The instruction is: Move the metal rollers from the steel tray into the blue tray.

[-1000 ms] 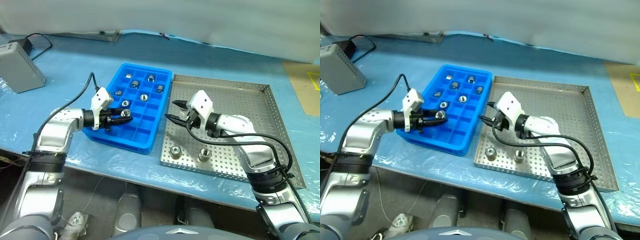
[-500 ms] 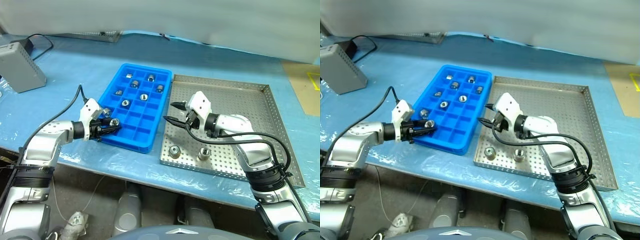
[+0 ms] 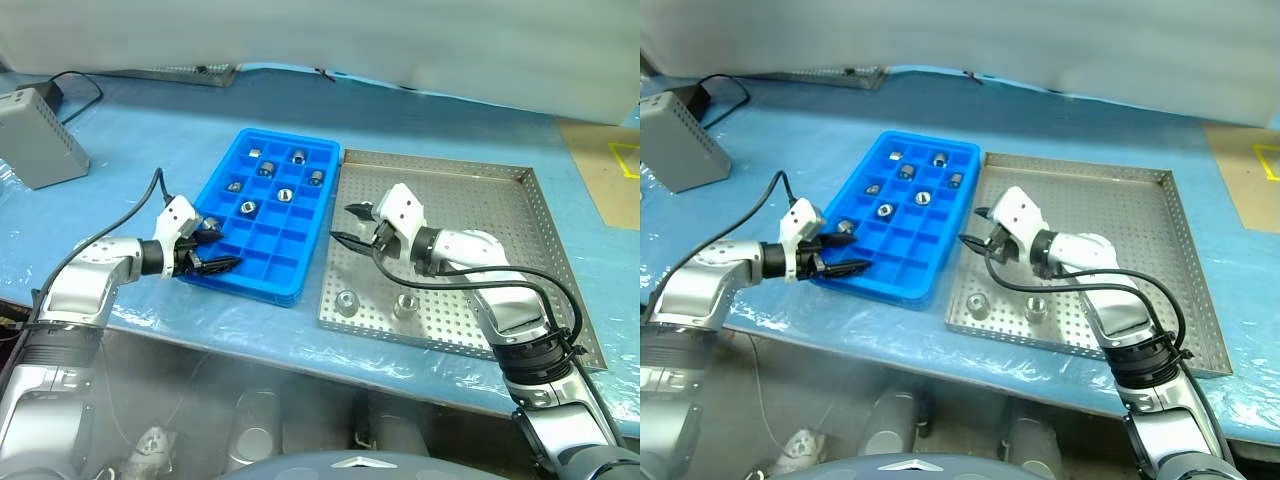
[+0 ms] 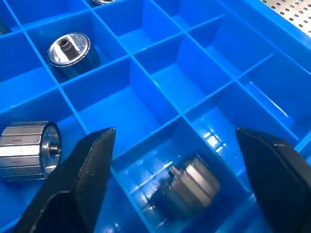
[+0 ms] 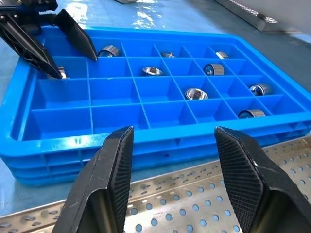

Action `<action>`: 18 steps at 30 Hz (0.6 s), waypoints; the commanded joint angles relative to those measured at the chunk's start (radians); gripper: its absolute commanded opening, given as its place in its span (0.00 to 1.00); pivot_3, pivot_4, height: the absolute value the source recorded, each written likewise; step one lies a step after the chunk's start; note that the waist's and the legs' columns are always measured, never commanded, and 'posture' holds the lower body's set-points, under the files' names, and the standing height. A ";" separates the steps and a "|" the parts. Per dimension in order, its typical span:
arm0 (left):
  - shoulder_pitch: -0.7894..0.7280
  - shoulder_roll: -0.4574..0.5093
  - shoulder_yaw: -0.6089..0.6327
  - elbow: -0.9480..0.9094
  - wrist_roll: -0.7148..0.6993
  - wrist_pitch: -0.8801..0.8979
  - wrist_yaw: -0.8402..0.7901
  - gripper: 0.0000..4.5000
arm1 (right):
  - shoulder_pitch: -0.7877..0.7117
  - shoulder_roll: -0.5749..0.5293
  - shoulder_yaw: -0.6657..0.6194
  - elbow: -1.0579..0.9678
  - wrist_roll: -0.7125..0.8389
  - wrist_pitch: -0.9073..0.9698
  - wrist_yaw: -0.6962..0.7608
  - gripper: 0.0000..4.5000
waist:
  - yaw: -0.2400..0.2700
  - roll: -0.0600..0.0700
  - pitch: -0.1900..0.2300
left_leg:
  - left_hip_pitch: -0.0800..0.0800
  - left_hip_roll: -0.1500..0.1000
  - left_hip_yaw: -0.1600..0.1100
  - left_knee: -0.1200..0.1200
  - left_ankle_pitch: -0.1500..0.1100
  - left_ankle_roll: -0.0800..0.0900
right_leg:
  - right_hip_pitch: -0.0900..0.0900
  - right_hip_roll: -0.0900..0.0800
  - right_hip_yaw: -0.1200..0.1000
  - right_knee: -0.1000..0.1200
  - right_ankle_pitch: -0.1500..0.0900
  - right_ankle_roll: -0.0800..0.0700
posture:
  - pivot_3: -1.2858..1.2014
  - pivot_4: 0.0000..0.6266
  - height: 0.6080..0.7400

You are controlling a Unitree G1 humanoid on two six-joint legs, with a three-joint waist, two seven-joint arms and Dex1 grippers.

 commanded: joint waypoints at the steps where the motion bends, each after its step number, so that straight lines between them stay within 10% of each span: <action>1: -0.053 0.007 -0.009 0.028 0.004 -0.012 -0.006 0.88 | 0.002 -0.014 -0.028 -0.038 -0.001 -0.018 -0.010 0.61 | -0.001 0.000 0.000 | 0.000 0.000 0.000 0.000 0.000 0.000 | 0.000 0.000 0.000 0.000 0.000 0.000 | 0.61 0.24 1.00; 18: -0.289 -0.227 -0.020 0.103 -0.093 -0.088 -0.056 0.88 | -0.108 0.082 -0.146 0.277 -0.064 -0.116 -0.257 0.61 | -0.018 0.000 0.000 | -0.003 0.001 0.001 0.001 0.001 -0.001 | -0.002 0.001 -0.001 0.001 -0.001 -0.003 | 0.58 0.24 1.00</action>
